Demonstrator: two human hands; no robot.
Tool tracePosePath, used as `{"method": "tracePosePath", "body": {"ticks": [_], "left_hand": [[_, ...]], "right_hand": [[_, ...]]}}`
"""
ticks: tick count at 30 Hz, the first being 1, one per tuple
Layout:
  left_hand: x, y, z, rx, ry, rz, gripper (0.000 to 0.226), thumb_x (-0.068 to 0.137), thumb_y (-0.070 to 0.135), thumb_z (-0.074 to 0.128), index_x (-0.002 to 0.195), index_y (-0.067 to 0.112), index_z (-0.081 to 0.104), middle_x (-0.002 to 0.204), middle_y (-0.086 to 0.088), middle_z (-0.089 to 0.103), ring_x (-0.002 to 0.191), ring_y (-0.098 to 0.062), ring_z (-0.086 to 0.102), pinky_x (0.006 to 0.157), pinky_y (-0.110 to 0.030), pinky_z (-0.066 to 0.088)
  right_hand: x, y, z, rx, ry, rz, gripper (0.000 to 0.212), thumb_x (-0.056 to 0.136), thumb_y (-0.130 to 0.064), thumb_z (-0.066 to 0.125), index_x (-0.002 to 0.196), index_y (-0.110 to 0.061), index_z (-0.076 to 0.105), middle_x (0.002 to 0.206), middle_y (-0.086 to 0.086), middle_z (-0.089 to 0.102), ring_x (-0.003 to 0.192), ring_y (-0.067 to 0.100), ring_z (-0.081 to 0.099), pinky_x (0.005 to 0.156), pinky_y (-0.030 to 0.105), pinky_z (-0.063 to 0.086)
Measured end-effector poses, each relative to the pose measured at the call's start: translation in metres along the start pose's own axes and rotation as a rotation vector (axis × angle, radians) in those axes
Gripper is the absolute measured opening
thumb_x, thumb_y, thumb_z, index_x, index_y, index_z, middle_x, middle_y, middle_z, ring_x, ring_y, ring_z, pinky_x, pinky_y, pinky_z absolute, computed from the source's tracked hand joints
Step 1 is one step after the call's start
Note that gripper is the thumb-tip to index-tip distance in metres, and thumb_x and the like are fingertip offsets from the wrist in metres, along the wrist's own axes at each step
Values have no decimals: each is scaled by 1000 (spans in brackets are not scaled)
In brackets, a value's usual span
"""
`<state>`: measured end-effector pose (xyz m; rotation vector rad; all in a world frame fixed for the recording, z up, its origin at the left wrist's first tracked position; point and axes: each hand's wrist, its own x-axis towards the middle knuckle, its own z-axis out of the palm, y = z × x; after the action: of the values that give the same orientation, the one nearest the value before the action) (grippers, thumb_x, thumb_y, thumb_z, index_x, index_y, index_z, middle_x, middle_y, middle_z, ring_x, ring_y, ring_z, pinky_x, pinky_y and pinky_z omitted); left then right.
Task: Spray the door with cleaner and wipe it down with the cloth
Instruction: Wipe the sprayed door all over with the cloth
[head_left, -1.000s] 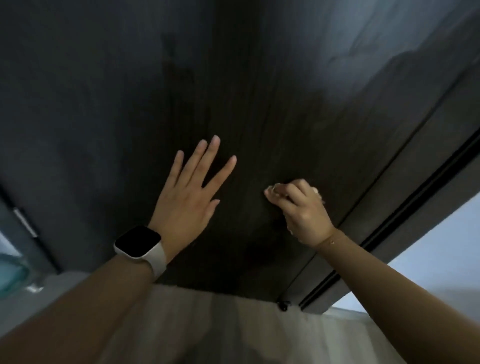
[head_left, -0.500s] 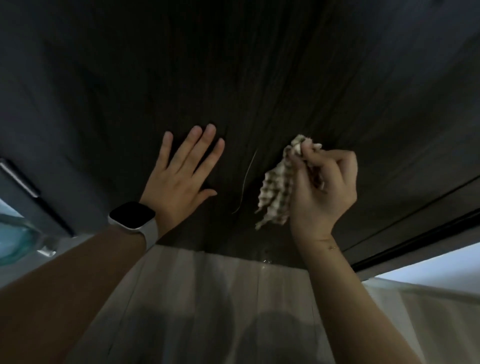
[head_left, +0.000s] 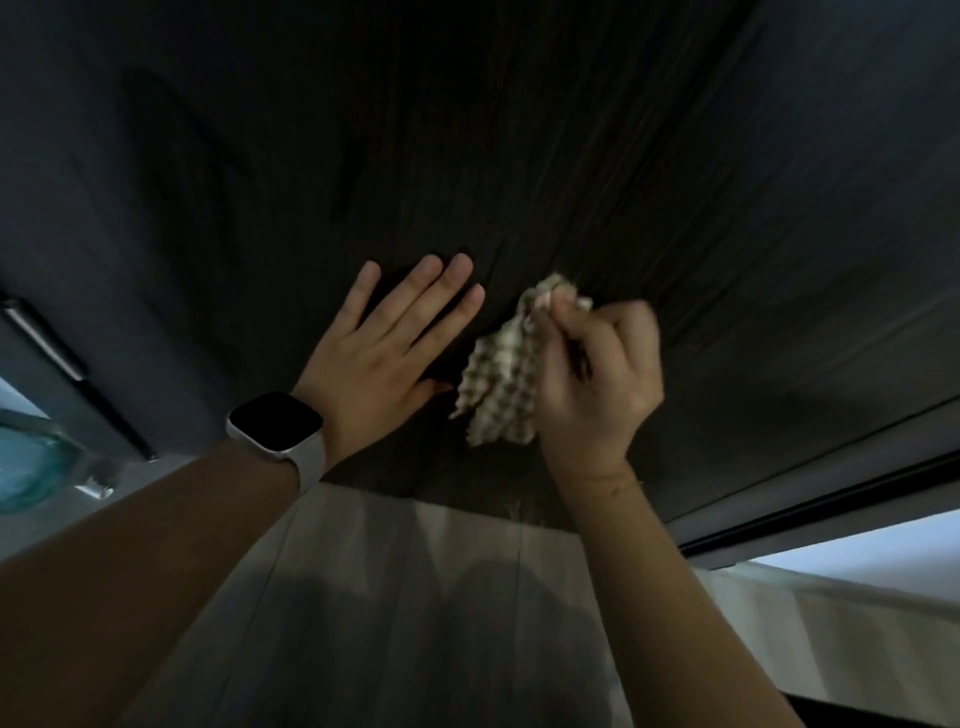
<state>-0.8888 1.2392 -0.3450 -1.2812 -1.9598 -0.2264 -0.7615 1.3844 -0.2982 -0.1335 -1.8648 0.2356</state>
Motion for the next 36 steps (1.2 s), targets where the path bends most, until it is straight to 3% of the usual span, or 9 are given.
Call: {"method": "tracePosePath", "body": {"ticks": [4, 11, 15, 19, 22, 25, 28, 30, 36], "left_hand": [[-2, -13, -5, 95, 6, 83, 80, 95, 48, 39, 156, 16, -2, 162, -5, -18, 150, -19, -12, 121, -42, -2], [-3, -13, -3, 141, -4, 82, 85, 94, 44, 49, 156, 15, -2, 161, -6, -19, 149, -20, -13, 121, -43, -5], [-4, -15, -9, 161, -29, 98, 79, 97, 44, 44, 156, 15, 0, 162, -7, -18, 150, -21, -12, 121, -43, -2], [-4, -9, -21, 45, -92, 58, 82, 94, 40, 52, 156, 16, 4, 162, -6, -13, 150, -20, -9, 122, -42, 0], [-12, 11, -38, -293, -69, -53, 62, 95, 34, 54, 150, 16, 31, 161, -4, 16, 147, -19, 20, 120, -38, 18], [-33, 51, -49, -861, -261, -418, 44, 91, 46, 60, 131, 28, 52, 132, 6, 54, 113, -5, 55, 99, -36, 48], [-45, 102, -66, -1459, -646, -1041, 50, 79, 56, 70, 121, 43, 46, 126, 11, 58, 106, 1, 57, 94, -28, 51], [-51, 124, -76, -1575, -810, -1243, 42, 88, 46, 64, 125, 34, 48, 126, 6, 61, 107, -6, 60, 91, -29, 53], [-44, 130, -95, -1808, -437, -1612, 41, 88, 34, 68, 123, 16, 62, 111, -9, 72, 105, -25, 69, 96, -46, 52]], "right_hand": [[-65, 5, -3, -108, -308, 68, 21, 90, -2, 64, 69, 0, 64, 69, 11, 50, 63, 24, 45, 52, 40, 42], [3, -4, -8, -60, -7, -3, 14, 87, 4, 69, 74, 5, 69, 66, 14, 53, 58, 26, 51, 54, 34, 42], [-57, 4, -4, -155, -313, 50, 14, 87, -1, 68, 73, -3, 68, 68, 8, 51, 59, 24, 49, 48, 36, 43], [-75, 8, -12, -130, -429, 203, 11, 87, -12, 69, 77, -9, 72, 71, 2, 55, 59, 15, 52, 49, 26, 42], [-66, 5, -32, 4, -358, 417, 5, 84, -10, 76, 81, -10, 73, 78, -1, 60, 65, 6, 56, 59, 19, 45], [-67, -8, -52, 257, -269, 821, 7, 83, -9, 77, 81, -12, 71, 82, -1, 66, 77, 7, 65, 72, 22, 52], [-72, -26, -66, 541, -200, 1247, 2, 87, -9, 72, 89, -9, 72, 87, 5, 73, 87, 19, 71, 80, 35, 58], [-71, -37, -73, 678, -125, 1511, 7, 87, -7, 71, 94, -4, 71, 90, 8, 74, 90, 23, 72, 79, 35, 59], [-70, -39, -87, 687, -236, 1664, 10, 87, -12, 73, 94, -4, 70, 89, 8, 74, 84, 21, 72, 71, 30, 59]]}}
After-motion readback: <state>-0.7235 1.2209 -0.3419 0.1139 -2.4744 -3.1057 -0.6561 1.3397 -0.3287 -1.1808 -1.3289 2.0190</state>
